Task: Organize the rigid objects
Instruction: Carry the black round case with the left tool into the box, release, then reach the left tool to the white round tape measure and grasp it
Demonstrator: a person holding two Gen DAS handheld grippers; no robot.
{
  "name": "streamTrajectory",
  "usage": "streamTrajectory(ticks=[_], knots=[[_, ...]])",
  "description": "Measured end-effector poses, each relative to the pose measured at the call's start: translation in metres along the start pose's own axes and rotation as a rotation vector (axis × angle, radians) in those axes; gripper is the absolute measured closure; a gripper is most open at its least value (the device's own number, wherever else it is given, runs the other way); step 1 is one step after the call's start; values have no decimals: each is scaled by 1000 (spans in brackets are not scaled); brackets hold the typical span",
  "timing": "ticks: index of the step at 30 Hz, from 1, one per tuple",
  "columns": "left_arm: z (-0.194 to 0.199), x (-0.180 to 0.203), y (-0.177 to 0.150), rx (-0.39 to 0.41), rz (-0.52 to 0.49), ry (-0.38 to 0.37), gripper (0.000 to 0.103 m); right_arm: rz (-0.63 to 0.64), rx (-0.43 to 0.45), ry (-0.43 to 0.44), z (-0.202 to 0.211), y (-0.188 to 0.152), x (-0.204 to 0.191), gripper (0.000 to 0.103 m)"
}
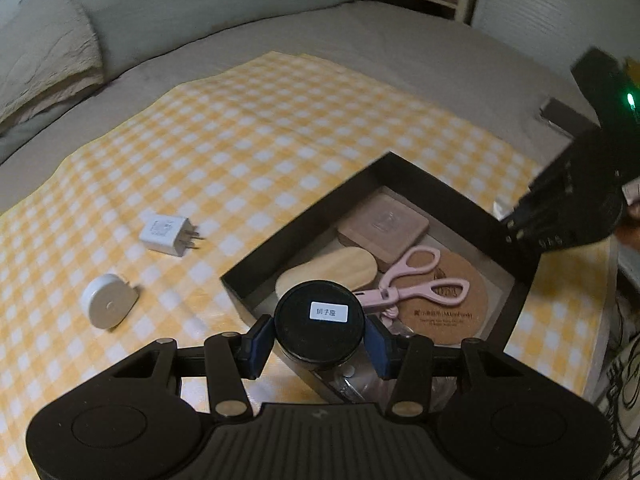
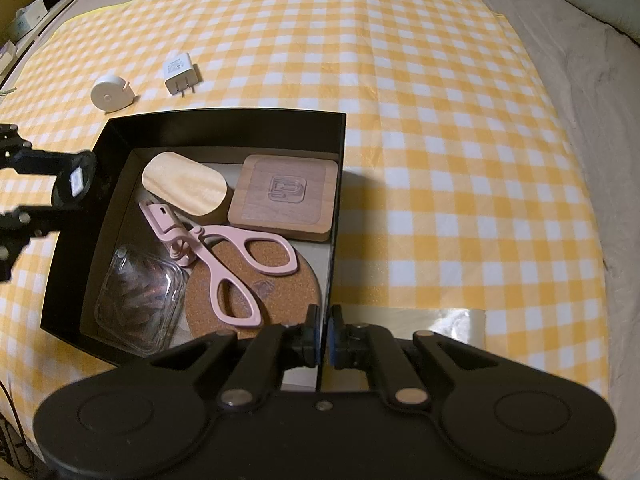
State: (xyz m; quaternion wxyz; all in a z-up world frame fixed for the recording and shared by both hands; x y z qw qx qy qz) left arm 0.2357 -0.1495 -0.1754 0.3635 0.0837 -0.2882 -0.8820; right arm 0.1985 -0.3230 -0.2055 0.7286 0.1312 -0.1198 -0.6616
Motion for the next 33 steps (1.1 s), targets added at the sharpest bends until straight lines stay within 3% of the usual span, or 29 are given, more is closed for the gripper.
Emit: streamTrajectory(ticks=[15,21,33], knots=[[-14,18,-1,-22,-195,51,49,0,1,1,-1,0,1,99],[-12,20,-3,-22,-204,40,43,0,0,1,-2,1,1,99],[-3,27,-7,-46,-171,-11,40,1,1,0,-2,1,1,99]])
Point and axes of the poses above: each gripper's, at about its wrist camera, not at the fingertips, and z roughly against the way its jaws point, x to its right, y to its top, the point moved 8 cm from there along -z, roughly the way its jaws point, and after that the axes turned 2 degrees about z, right-handed, at the moved point
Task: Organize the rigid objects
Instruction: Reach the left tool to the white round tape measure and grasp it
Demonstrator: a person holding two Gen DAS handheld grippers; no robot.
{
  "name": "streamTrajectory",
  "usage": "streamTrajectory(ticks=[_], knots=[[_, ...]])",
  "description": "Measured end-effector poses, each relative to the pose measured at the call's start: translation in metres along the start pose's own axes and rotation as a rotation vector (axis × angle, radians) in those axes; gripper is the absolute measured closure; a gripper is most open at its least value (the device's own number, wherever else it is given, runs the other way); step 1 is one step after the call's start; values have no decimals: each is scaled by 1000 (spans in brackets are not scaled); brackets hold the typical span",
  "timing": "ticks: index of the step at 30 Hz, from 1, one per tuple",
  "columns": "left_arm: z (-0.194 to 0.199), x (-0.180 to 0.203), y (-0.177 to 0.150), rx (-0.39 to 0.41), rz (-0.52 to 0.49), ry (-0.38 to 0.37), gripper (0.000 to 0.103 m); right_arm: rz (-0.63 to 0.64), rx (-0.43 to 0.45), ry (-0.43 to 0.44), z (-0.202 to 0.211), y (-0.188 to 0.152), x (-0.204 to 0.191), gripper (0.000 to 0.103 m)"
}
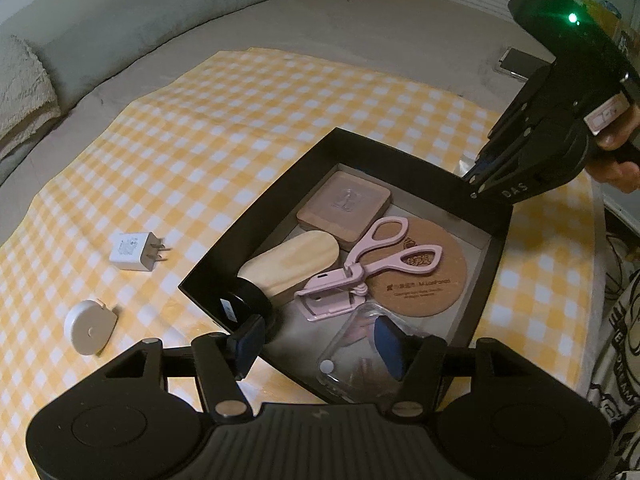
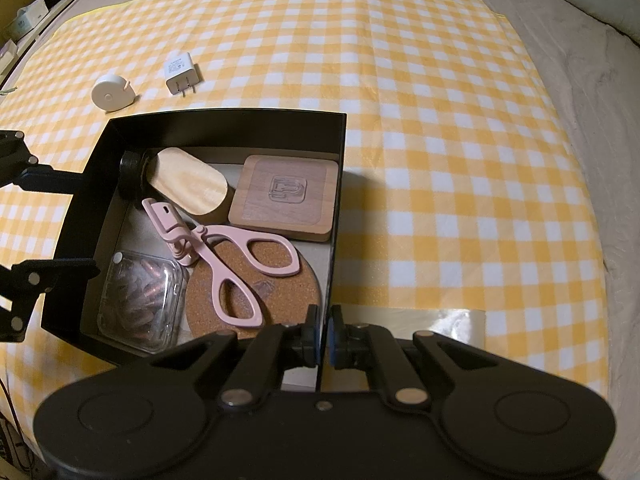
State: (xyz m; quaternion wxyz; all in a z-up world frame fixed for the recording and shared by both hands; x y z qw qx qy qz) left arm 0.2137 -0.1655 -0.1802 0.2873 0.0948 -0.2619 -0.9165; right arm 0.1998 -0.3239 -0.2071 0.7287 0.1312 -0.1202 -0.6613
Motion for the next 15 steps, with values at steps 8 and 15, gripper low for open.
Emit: streamTrajectory(ticks=[8,15], knots=[[15,7,6,32,36,-26,16,0,0,1,0,0,0,99],[39,8,19,100,95,-36,4,0,0,0,0,0,0,99]])
Point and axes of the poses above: each gripper's, at about its wrist camera, not at the fingertips, and z roughly against the way its jaws point, x to its right, y to its top, the point moved 8 cm from there along -z, roughly the way its jaws point, and after that the axes turned 2 degrees about z, right-handed, at the moved point
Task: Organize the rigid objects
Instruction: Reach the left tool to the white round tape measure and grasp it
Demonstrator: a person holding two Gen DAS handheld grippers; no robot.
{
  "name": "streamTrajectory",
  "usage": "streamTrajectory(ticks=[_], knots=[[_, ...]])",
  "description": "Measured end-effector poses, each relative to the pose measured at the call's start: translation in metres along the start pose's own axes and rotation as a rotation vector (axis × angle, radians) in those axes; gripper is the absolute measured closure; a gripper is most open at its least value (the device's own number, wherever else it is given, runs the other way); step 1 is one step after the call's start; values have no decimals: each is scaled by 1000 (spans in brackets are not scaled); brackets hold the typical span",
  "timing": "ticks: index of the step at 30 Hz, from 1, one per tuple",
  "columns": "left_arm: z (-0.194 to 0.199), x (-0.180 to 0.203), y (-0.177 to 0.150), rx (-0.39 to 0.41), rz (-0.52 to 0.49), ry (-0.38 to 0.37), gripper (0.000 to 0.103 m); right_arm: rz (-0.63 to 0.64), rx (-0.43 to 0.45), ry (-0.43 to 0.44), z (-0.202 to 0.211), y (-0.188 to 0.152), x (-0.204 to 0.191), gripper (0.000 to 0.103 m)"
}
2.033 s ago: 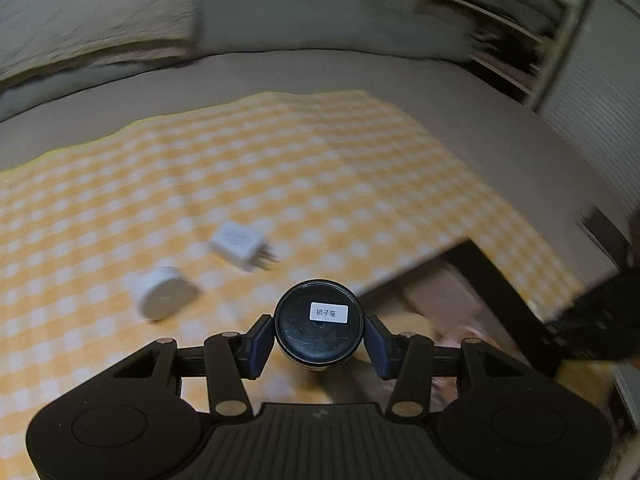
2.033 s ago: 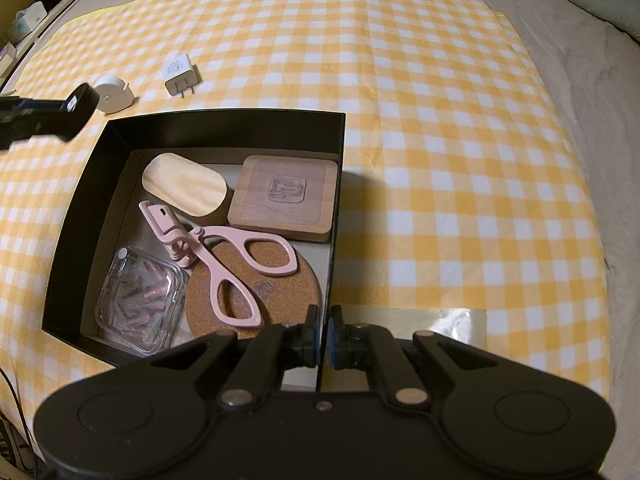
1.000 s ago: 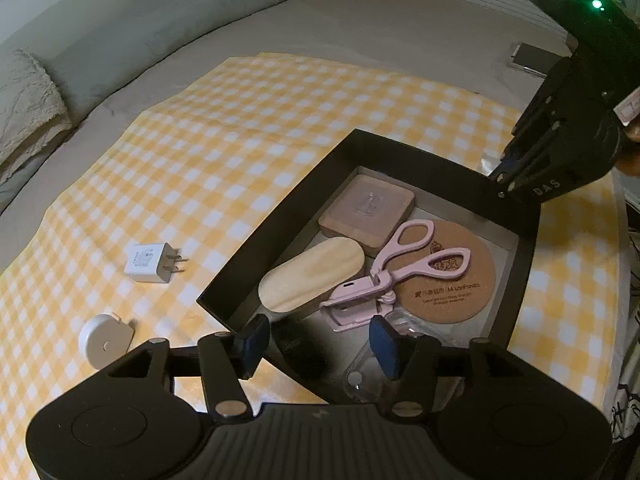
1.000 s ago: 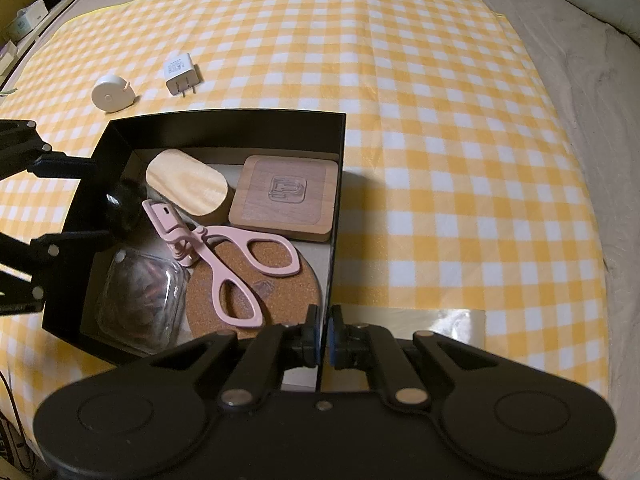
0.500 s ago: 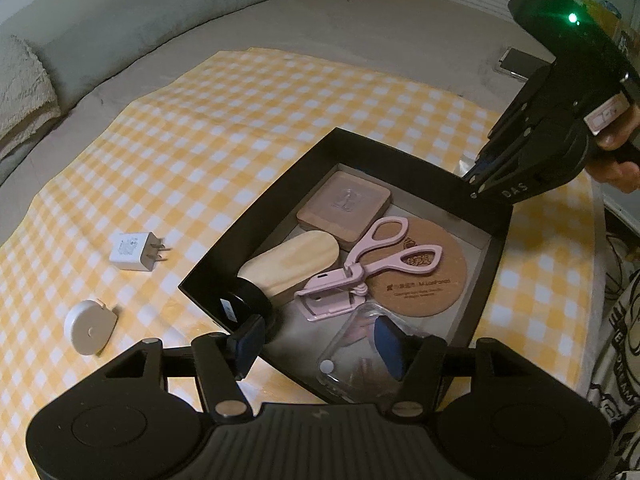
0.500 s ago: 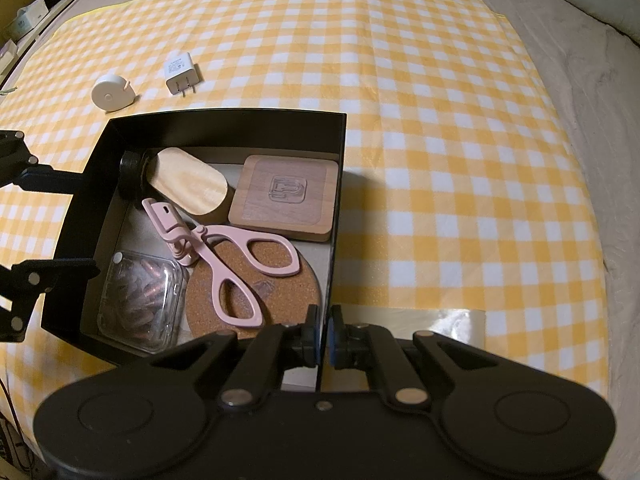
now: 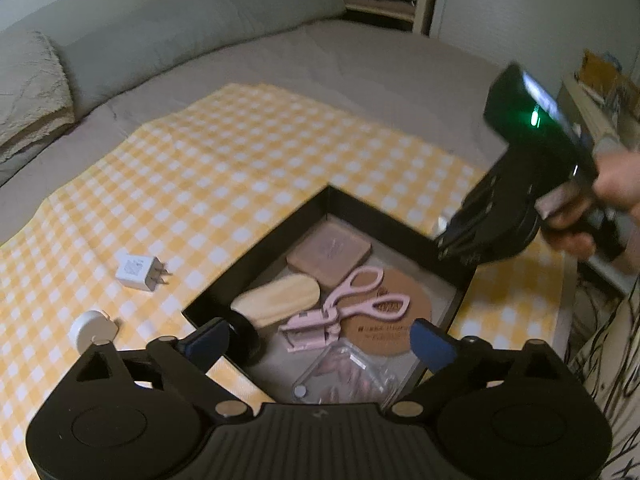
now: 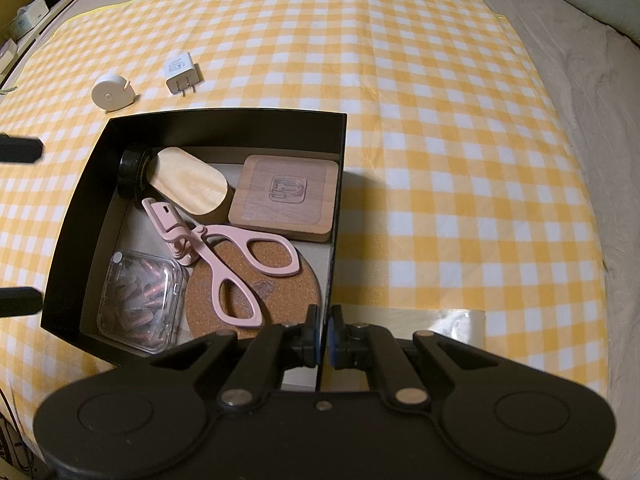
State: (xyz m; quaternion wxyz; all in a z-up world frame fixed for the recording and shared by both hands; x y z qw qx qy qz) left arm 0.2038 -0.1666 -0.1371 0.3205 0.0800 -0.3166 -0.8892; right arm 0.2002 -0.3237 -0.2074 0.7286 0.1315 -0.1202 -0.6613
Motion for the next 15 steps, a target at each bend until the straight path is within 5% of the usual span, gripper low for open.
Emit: streamTrajectory(ticks=[9,15], knots=[[27,-8,25,125,97,-1,0,0,1,0,0,0,0,99],[32,-39,39,202,213,62,0,4,6,0,0,0,1,99]])
Point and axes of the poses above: each gripper's, at about its wrist camera, not at the fingertips, and z roughly against the way its jaws point, x to its right, y to its top, the point moved 8 cm from there along -z, roughly the way its jaws point, and after that the axes turned 2 degrees about z, right-handed, at the moved point
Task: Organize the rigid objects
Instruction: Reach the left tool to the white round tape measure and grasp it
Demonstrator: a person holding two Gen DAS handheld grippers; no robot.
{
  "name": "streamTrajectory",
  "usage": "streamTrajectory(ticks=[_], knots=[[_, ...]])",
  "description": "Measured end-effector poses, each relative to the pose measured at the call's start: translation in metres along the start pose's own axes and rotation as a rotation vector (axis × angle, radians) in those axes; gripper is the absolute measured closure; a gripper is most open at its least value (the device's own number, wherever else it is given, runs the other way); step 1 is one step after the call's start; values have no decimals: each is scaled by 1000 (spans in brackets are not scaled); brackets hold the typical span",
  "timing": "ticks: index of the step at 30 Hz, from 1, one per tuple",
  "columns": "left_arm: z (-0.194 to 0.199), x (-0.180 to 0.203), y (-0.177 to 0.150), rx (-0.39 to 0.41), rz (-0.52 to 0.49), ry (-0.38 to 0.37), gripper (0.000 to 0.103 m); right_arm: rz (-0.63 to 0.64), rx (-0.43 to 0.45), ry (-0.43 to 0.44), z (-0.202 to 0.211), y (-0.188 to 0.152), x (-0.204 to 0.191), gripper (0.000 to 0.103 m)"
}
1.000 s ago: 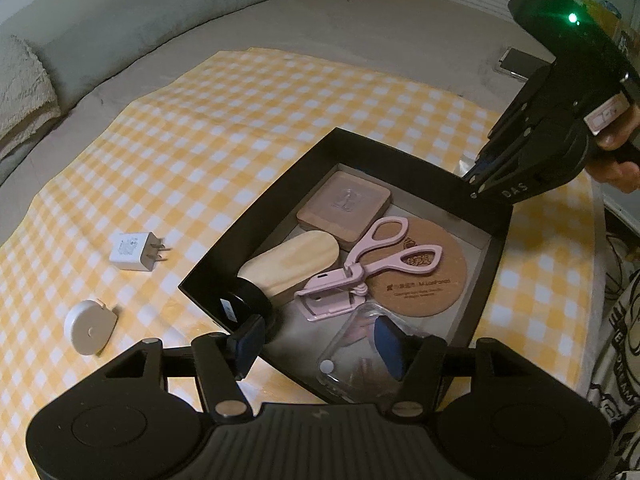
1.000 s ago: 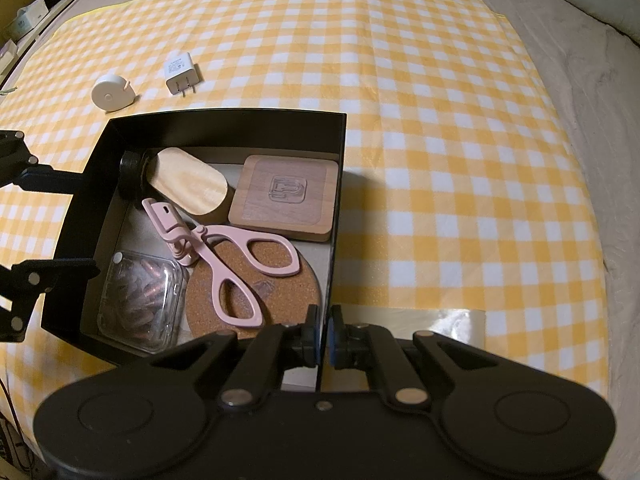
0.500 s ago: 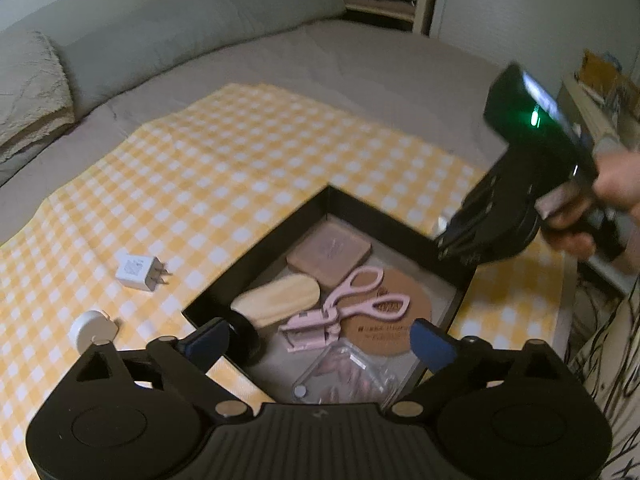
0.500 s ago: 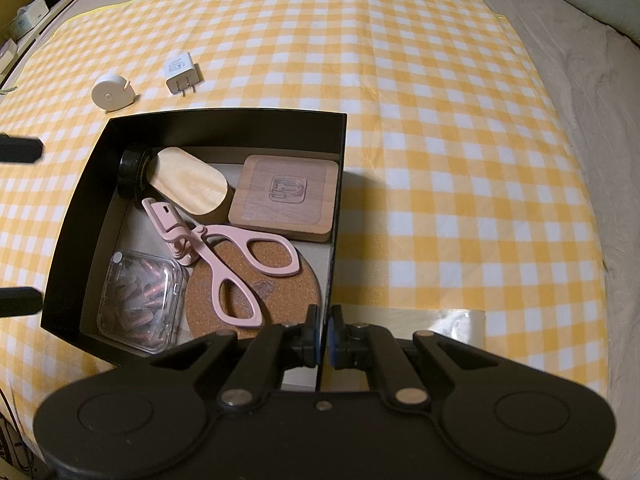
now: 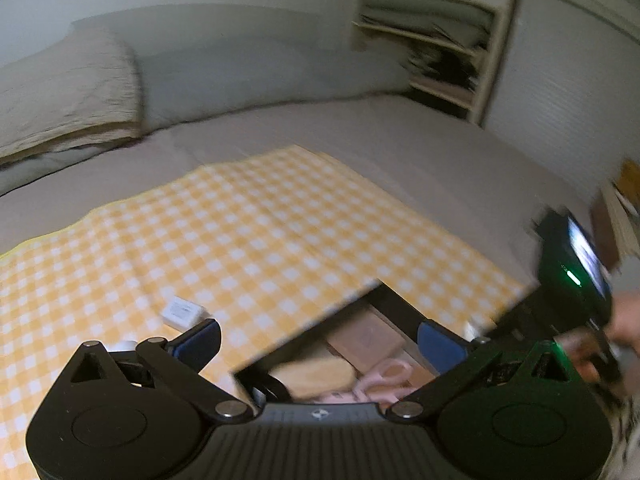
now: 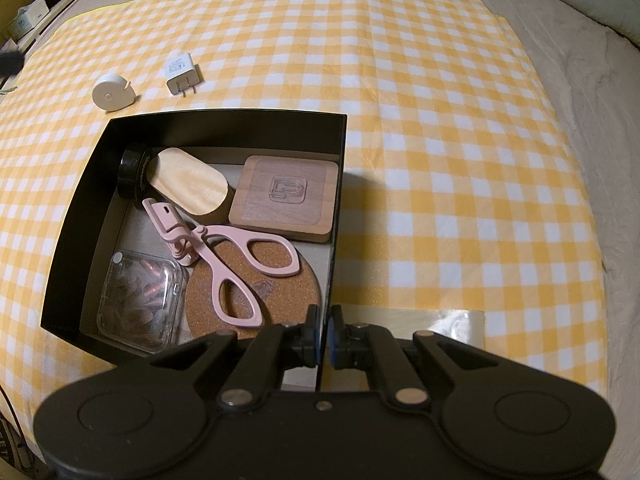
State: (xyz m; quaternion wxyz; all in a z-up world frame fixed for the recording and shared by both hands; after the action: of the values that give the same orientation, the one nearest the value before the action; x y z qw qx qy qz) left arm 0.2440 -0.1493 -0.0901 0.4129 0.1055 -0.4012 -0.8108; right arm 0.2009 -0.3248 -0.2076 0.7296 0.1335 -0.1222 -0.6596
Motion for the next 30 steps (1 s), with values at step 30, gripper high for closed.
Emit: streamTrajectory(ticks=[30], knots=[[-84,-194,-46,-58,549,337,19,-70,29,43,12,1,11,97]])
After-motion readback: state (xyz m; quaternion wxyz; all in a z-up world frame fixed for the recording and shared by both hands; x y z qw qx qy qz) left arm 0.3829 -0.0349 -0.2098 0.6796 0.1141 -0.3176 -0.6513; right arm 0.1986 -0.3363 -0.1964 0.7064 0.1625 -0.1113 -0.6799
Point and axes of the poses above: each gripper's, at about its wrist camera, not at the fingertips, and z roughly against the way its jaws point, x to its right, y to its top, the point moved 8 cm from there along -z, roughly the way its jaws point, and after that the axes turned 2 degrees about z, right-handed, at the moved point
